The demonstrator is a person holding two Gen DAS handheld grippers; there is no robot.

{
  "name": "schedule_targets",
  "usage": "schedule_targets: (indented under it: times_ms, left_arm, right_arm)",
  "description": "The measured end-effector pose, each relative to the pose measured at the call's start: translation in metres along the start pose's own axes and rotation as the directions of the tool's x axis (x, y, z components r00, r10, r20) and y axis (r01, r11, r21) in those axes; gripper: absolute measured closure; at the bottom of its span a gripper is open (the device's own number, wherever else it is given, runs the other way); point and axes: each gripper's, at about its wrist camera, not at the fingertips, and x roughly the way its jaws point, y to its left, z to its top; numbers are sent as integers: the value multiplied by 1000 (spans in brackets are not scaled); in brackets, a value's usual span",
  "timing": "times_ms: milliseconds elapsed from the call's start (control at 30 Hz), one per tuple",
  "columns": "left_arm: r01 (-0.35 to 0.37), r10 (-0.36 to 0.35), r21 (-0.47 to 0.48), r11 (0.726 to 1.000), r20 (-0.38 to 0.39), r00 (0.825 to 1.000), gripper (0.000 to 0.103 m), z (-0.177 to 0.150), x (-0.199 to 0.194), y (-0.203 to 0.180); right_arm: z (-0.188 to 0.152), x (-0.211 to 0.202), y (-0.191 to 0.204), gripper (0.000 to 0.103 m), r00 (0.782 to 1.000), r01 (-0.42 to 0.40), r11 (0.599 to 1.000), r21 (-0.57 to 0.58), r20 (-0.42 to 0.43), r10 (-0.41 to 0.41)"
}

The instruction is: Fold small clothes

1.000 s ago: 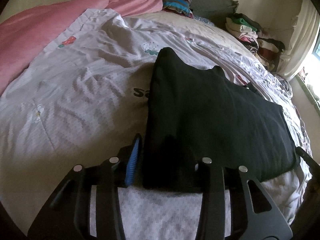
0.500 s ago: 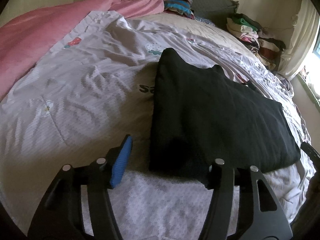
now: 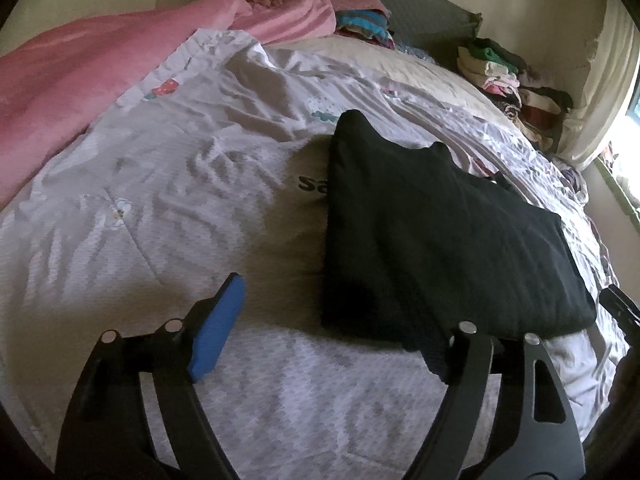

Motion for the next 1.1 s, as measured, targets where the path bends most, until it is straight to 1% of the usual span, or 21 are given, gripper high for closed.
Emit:
schedule_targets:
  times_ms: [33,100,167,300,367,567,767,933,1100]
  left_arm:
    - [-2,2,-2,1000,2,1000,28,0,-1,0]
    - [-4,4,-7,1000,7,1000,23,-1,-2,2]
    - [-9,9,-8,1000,14,1000,20,0,-4,4]
    - [-32,32,-15,999,23,999,15,-2,-8,8]
    - [-46,46,-22,999,23,999,9,-1,-9,11]
    - [-74,75,-49,996,17,997,10,0,-11,23]
    - [-104,106,-54,993,19,994,10,4,-14,29]
    - [-124,125,-57,991,16,992,9,9,-15,33]
    - [-137,138,-44,990,13,990,10,19,-16,33]
  right_arm:
    - [0,0,2,7,1000,-5,1000,-4,2,5]
    - [0,0,8,7,1000,-16,1000,-10,3,16]
    - [0,-1,15,6,999,-32,999,-20,2,32]
    - [-1,0,31,6,998,-57,997,-50,-2,57]
    - [-1,0,39,6,998,-71,996,-61,-4,70]
    - [-1,6,72,6,994,-113,986,-125,-12,112]
    - [3,12,107,6,987,-162,968,-192,-19,161]
    - [6,18,137,6,981,-193,947,-256,-28,193]
    - [5,25,164,5,979,-204,924,-324,-37,203]
